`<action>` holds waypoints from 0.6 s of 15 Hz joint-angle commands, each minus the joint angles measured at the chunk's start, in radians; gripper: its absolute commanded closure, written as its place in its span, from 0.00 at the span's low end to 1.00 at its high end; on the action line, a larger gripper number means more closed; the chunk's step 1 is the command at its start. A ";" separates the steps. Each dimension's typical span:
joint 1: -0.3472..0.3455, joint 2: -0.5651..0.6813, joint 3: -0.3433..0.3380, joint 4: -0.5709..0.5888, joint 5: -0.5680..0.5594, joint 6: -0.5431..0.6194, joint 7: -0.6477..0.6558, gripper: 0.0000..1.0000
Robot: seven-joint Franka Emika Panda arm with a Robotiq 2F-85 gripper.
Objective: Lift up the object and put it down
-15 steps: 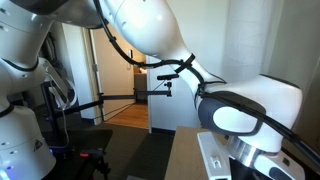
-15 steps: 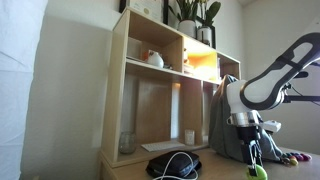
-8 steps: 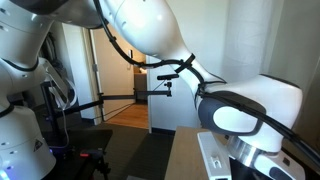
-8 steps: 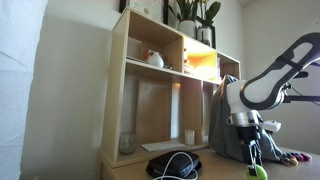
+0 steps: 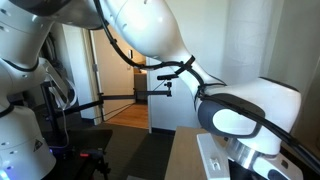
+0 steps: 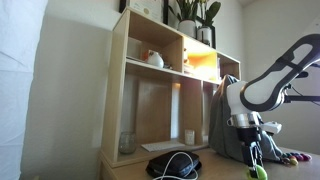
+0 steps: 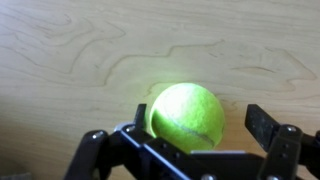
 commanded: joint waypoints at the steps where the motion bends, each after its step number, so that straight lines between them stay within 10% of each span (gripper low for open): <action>1: -0.005 0.006 0.004 0.005 -0.007 -0.002 0.003 0.00; 9: -0.007 0.017 0.005 0.003 -0.005 -0.002 0.003 0.00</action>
